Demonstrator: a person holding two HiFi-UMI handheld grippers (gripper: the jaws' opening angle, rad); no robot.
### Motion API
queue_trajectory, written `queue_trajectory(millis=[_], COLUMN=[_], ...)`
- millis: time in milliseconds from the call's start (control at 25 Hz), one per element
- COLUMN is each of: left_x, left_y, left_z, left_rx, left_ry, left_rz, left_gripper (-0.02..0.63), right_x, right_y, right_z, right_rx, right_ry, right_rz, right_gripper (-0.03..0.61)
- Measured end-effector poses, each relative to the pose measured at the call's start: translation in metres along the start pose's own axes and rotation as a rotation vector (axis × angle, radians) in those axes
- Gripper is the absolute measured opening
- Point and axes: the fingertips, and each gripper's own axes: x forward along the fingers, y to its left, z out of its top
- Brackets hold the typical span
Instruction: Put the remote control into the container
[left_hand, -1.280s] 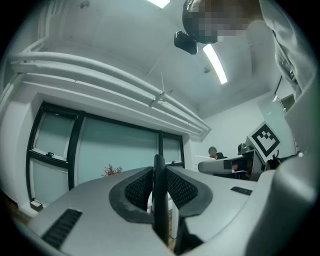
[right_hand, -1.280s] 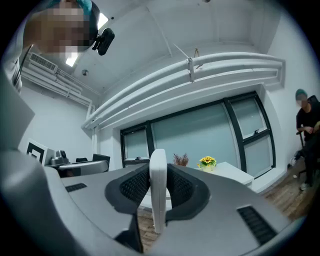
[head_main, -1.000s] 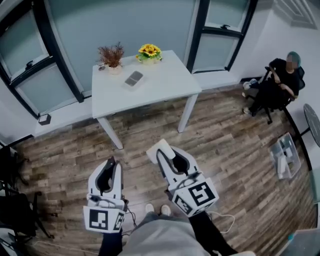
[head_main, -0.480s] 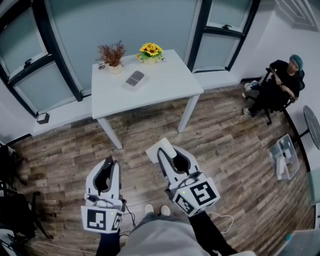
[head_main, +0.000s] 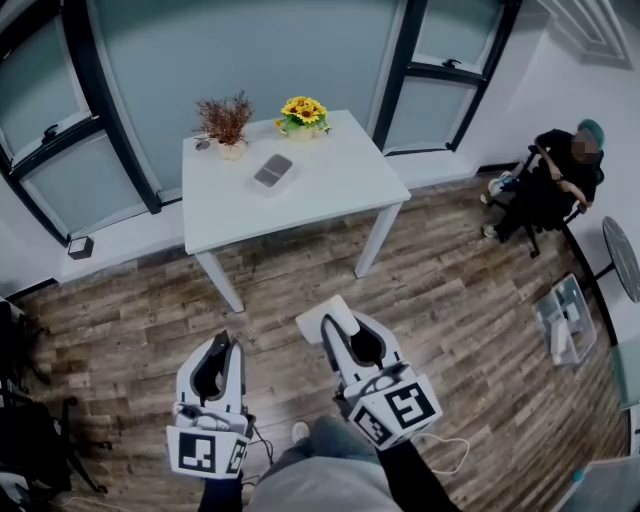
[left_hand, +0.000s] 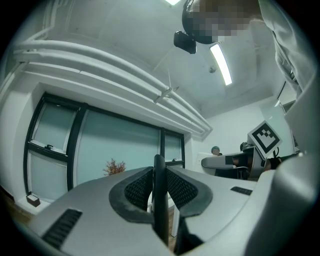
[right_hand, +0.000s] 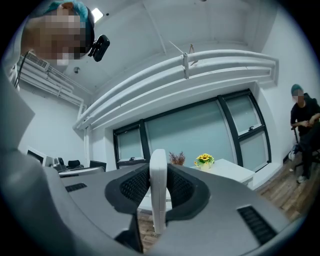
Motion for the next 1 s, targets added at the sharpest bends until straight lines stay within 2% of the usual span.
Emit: queue_trajectory(millis=[200,440,640,1000], left_x=[0.016,0.059,0.12,0.239], left_y=[0.007,0.028,0.053,0.081], left_z=[-0.005,-0.014,-0.015,-0.013], left_rx=[-0.005,-0.006,0.008,-0.022], left_ry=[0.0,0.006,-0.005,-0.022], left_rz=[-0.009,0.026,0.056,0.088], left_gripper=[0.083,0.083,0.083,0.083], right_x=[0.014,0.06,0.116,0.21], right_y=[-0.011,-0.042,-0.082,-0.168], right_z=[-0.004,-0.008,0.006,0.028], right_rx=[-0.004,0.013,0.014,0.018], right_ry=[0.007,0.008,-0.014,0.008], right_rz=[-0.005,0.021,0.035,0.067], right_gripper=[0.094,0.094,0.094,0.094])
